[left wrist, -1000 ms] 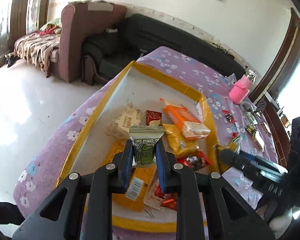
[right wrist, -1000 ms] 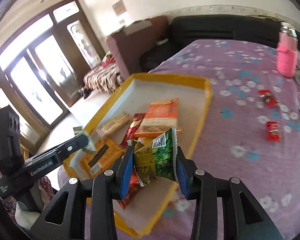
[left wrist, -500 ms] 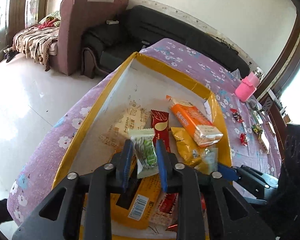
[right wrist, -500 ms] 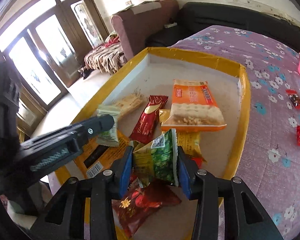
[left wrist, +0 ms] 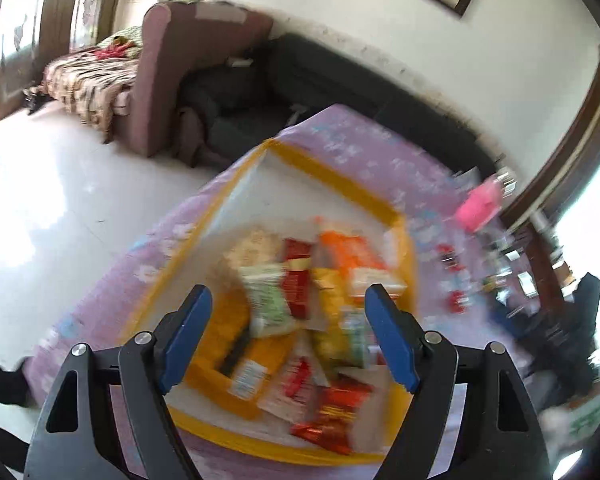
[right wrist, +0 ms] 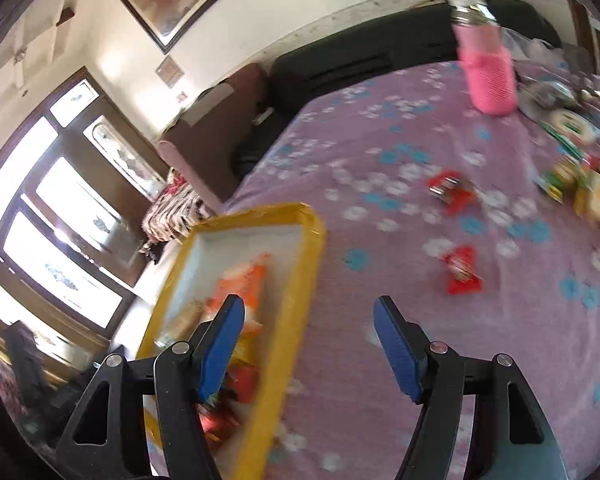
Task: Organize snacks
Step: 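Withdraw both open grippers from the tray toward the remaining candies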
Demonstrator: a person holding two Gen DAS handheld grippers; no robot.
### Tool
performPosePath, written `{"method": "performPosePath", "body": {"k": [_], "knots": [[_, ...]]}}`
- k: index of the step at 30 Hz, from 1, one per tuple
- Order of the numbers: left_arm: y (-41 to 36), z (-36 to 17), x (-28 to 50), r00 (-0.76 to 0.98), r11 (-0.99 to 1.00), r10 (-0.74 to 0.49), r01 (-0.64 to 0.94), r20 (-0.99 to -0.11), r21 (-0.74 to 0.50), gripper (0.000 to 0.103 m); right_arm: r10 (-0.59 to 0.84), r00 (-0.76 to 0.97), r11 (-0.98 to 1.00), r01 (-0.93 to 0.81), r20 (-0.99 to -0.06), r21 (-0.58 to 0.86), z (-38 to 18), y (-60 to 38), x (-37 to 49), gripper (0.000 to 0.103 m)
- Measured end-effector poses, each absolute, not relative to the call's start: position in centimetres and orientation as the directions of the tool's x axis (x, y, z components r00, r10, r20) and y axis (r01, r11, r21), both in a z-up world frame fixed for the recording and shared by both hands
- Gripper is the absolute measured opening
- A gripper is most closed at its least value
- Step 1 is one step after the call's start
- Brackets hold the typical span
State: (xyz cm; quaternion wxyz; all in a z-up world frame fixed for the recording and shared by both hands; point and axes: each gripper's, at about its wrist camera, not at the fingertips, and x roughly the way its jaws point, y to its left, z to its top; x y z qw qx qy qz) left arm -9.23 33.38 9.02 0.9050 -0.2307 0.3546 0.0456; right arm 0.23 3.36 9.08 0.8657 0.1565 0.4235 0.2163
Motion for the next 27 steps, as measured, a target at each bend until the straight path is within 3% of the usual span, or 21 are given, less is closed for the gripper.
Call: {"method": "performPosePath", "body": {"k": [5,8,10,11,12,13,15,17,27], "knots": [[28.4,11.1,-10.8,0.756,0.920,-0.139,-0.141,-0.640,-0.366,0.079,0.509,0.516,0.856,-0.222,-0.689,0.466,5.8,0.1,-1.8,0.069],[25.4,14.0,-12.3,0.810,0.962,-0.014,-0.149,-0.587,-0.229,0.079,0.501,0.523,0.859,-0.198,-0.690,0.473,5.0,-2.2,-2.8,0.069],[24.0,16.4,-13.9,0.859,0.974,0.095,-0.186,-0.503,-0.133,0.081,0.485,0.543,0.865,-0.183,-0.685,0.467,5.0,-3.9,-3.1,0.069],[23.4,17.6,-14.5,0.878,0.974,0.132,-0.201,-0.460,-0.104,0.086,0.480,0.551,0.867,-0.178,-0.683,0.465,5.1,-4.5,-3.1,0.069],[23.0,18.5,-15.1,0.891,0.975,0.142,-0.202,-0.431,-0.096,0.100,0.473,0.561,0.869,-0.173,-0.679,0.463,5.2,-5.2,-3.3,0.069],[23.0,19.0,-15.3,0.901,0.979,0.098,-0.163,-0.422,-0.120,0.103,0.465,0.573,0.872,-0.166,-0.675,0.461,5.3,-6.1,-3.4,0.069],[22.7,18.6,-14.0,0.872,0.980,-0.066,-0.035,-0.486,-0.197,0.103,0.453,0.586,0.874,-0.145,-0.672,0.464,5.3,-7.5,-3.2,0.069],[22.2,17.0,-12.8,0.822,0.969,-0.144,0.005,-0.551,-0.246,0.103,0.438,0.596,0.877,-0.119,-0.673,0.466,5.4,-8.8,-3.2,0.070],[18.6,11.2,-9.8,0.688,0.945,-0.287,0.089,-0.667,-0.315,0.103,0.362,0.598,0.897,-0.016,-0.715,0.441,3.9,-12.8,-1.2,0.070]]}}
